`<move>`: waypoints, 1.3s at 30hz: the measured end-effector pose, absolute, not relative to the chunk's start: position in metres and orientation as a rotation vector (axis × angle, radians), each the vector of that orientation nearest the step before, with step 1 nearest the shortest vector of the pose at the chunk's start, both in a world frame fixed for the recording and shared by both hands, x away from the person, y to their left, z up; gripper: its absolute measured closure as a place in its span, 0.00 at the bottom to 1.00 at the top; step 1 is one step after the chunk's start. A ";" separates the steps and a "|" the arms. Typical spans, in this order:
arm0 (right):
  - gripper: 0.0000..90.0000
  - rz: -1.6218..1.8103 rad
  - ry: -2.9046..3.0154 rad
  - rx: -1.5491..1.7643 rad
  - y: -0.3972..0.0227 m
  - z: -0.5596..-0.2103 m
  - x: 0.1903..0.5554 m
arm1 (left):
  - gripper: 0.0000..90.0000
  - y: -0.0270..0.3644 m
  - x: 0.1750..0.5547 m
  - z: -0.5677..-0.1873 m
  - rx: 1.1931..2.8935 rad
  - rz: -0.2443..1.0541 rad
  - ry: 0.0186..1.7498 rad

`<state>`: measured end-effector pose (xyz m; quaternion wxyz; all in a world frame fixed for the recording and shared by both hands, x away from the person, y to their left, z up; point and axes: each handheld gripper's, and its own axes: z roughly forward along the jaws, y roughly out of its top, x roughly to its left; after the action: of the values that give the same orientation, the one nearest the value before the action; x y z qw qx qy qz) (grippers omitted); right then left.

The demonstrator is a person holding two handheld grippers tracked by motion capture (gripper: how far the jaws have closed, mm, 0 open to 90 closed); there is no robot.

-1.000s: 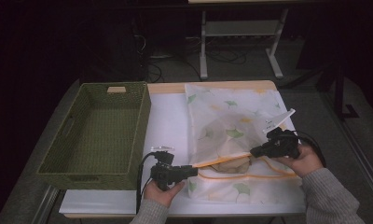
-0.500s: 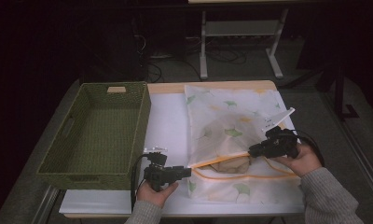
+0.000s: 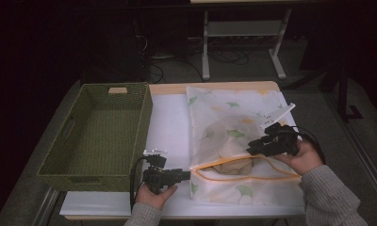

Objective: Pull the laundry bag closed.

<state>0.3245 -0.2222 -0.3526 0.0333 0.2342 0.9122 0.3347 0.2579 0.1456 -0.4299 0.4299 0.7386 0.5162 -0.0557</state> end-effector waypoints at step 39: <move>0.77 0.970 2.913 0.494 -0.129 -0.344 0.321 | 0.96 0.139 0.261 -0.437 1.840 -0.306 1.186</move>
<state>0.3209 -0.1294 -0.3435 0.0161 0.1589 0.9366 0.3119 0.2614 0.1392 -0.4370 0.4489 0.7438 0.4794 -0.1238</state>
